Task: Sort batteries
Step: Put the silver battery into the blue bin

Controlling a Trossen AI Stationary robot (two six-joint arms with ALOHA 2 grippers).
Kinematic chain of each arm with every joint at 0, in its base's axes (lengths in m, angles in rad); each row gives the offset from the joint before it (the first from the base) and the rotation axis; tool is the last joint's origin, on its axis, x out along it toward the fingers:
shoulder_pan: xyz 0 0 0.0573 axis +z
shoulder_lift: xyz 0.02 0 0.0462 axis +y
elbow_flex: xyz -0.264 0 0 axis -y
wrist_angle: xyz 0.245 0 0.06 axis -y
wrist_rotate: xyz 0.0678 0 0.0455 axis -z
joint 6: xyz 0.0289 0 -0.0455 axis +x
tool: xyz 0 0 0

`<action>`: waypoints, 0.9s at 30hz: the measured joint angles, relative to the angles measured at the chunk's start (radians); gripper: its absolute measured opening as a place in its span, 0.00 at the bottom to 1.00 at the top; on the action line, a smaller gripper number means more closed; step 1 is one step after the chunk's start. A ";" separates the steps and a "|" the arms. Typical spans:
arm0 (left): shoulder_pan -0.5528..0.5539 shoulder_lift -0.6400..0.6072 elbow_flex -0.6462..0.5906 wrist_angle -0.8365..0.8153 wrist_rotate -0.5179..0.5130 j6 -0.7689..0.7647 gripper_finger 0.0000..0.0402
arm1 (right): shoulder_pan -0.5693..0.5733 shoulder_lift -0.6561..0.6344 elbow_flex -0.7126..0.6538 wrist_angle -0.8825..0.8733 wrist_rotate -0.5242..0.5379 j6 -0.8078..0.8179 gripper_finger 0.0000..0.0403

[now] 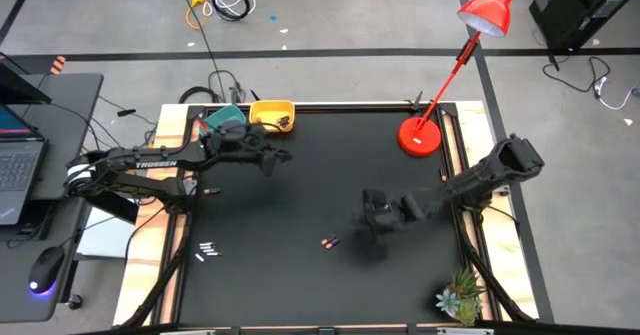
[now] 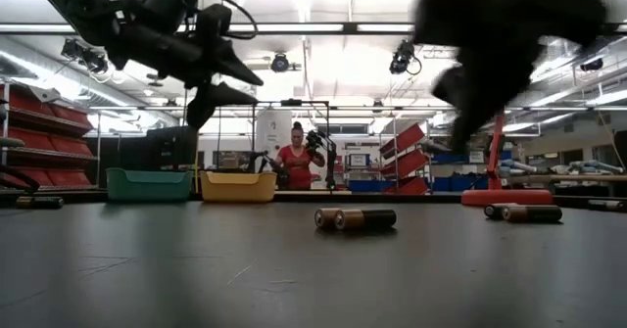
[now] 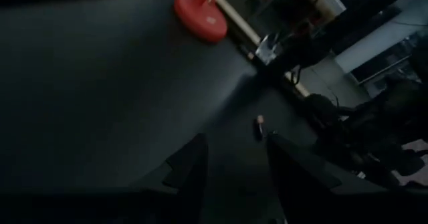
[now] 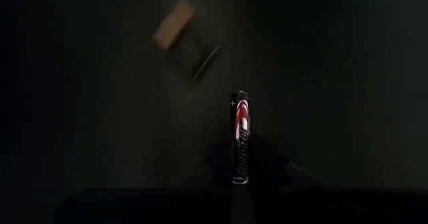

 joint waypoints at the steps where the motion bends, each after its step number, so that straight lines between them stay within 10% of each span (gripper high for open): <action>1: 0.000 0.000 0.000 0.014 -0.008 0.011 0.40 | -0.032 0.000 0.020 -0.001 0.006 0.000 0.06; 12: 0.002 0.000 0.000 0.348 -0.214 -0.046 0.48 | -0.371 -0.003 0.251 0.062 0.002 -0.079 0.06; 27: -0.027 0.064 0.051 0.508 -0.333 0.029 0.51 | -0.640 0.026 0.335 0.360 -0.291 -0.142 0.06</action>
